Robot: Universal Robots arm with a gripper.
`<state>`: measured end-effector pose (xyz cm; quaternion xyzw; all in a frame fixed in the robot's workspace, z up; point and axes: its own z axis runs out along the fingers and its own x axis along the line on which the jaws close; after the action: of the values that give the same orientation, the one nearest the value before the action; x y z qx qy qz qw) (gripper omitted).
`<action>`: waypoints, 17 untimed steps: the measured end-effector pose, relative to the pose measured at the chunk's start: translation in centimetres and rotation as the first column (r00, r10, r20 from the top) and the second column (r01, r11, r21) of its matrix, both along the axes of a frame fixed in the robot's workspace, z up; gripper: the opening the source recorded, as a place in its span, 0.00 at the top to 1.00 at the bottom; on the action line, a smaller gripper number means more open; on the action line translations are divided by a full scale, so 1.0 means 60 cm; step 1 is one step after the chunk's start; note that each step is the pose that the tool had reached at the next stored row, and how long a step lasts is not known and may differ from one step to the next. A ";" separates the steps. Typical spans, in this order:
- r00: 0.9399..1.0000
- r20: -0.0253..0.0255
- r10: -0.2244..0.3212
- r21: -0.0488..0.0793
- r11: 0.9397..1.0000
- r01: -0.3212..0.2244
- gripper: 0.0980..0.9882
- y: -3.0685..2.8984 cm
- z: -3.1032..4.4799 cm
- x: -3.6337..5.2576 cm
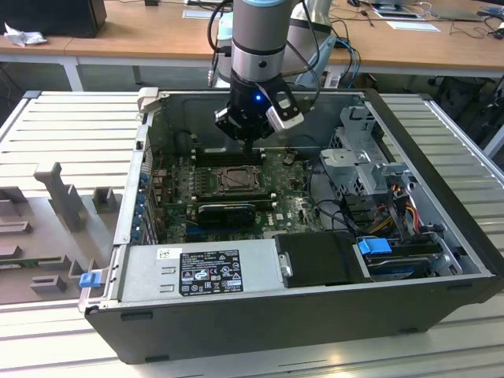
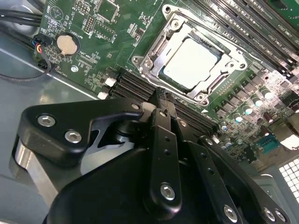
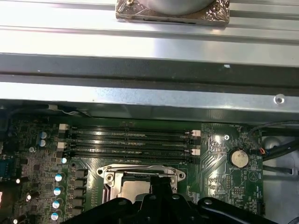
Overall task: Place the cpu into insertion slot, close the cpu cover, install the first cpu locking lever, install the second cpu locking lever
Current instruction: 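Install the second cpu locking lever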
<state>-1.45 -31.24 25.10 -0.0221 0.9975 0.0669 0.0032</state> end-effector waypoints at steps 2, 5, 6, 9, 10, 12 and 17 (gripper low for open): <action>1.000 0.000 0.000 0.000 1.000 0.000 0.99 -0.0046 0.000 0.000; 1.000 0.000 0.000 0.000 1.000 0.000 0.99 -0.0129 0.000 0.000; 1.000 0.000 0.000 -0.001 1.000 0.000 0.99 -0.0141 0.000 0.000; 1.000 -0.001 0.000 -0.001 1.000 0.000 0.99 -0.0330 -0.005 0.000; 1.000 -0.002 0.000 -0.001 1.000 0.000 0.99 -0.0384 -0.006 0.000; 1.000 -0.003 0.000 -0.001 1.000 0.000 0.99 -0.0514 -0.010 0.000; 1.000 -0.011 0.018 0.002 1.000 -0.018 0.99 -0.0767 -0.024 0.000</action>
<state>-1.46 -35.84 23.66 -0.0308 0.9972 0.0681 -0.0027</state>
